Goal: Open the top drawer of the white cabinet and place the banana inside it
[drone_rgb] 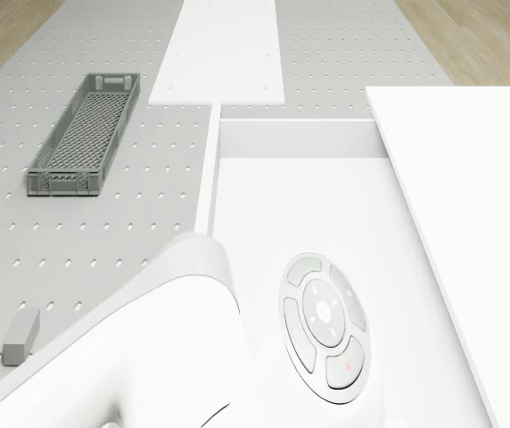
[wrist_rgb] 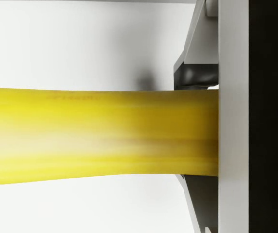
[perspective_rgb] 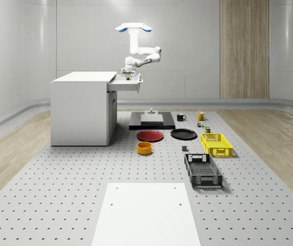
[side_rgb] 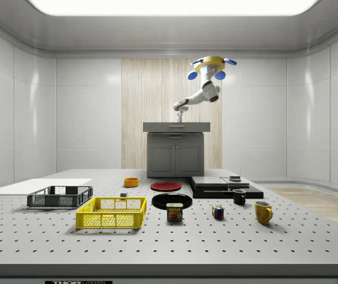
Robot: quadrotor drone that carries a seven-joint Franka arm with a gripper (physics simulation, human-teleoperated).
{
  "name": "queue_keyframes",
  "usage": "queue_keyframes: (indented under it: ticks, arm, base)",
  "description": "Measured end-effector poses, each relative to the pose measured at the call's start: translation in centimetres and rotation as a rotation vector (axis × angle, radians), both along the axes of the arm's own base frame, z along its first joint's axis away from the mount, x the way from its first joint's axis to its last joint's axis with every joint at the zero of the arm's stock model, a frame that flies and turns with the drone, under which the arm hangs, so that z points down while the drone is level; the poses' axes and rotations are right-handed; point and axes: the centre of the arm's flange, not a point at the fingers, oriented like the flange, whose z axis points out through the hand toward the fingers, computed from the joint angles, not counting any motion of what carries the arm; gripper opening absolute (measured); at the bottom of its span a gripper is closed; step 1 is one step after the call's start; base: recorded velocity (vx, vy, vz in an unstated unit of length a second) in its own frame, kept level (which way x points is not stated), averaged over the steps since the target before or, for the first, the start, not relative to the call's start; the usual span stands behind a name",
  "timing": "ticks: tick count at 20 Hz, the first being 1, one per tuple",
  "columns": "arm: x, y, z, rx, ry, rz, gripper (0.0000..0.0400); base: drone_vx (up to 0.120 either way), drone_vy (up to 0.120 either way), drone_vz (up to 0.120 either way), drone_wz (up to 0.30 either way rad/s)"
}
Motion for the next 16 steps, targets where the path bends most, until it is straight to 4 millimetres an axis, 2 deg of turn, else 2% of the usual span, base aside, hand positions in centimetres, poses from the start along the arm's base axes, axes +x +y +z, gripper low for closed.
queue_keyframes:
  ticks: [1, 2, 4, 6, 9, 12, 16]
  arm:
    - [0.0, 0.0, 0.4, 0.0, 0.0, 0.004, 0.0167]
    - [0.0, -0.1, 0.8, 0.0, 0.0, 0.008, 0.0179]
    - [0.0, -0.1, 1.4, 0.0, 0.0, 0.005, 0.0166]
    - [0.0, -0.1, 1.8, 0.001, 0.0, 0.013, 0.0258]
    - [0.1, -0.2, 1.5, 0.001, 0.0, 0.021, 0.0333]
    - [0.1, -0.2, 0.8, 0.001, 0.0, 0.026, 0.0368]
    - [0.1, -0.2, 0.3, 0.001, 0.0, 0.029, 0.0388]
  base:
    - [0.0, 0.0, 0.0, 0.0]
    - [0.0, 0.0, 0.0, 0.0]
    - [0.0, 0.0, 0.0, 0.0]
    - [0.0, 0.0, 0.0, 0.0]
    - [0.0, 0.0, 0.0, 0.0]
    - [0.0, 0.0, 0.0, 0.0]
    - [0.0, 0.0, 0.0, 0.0]
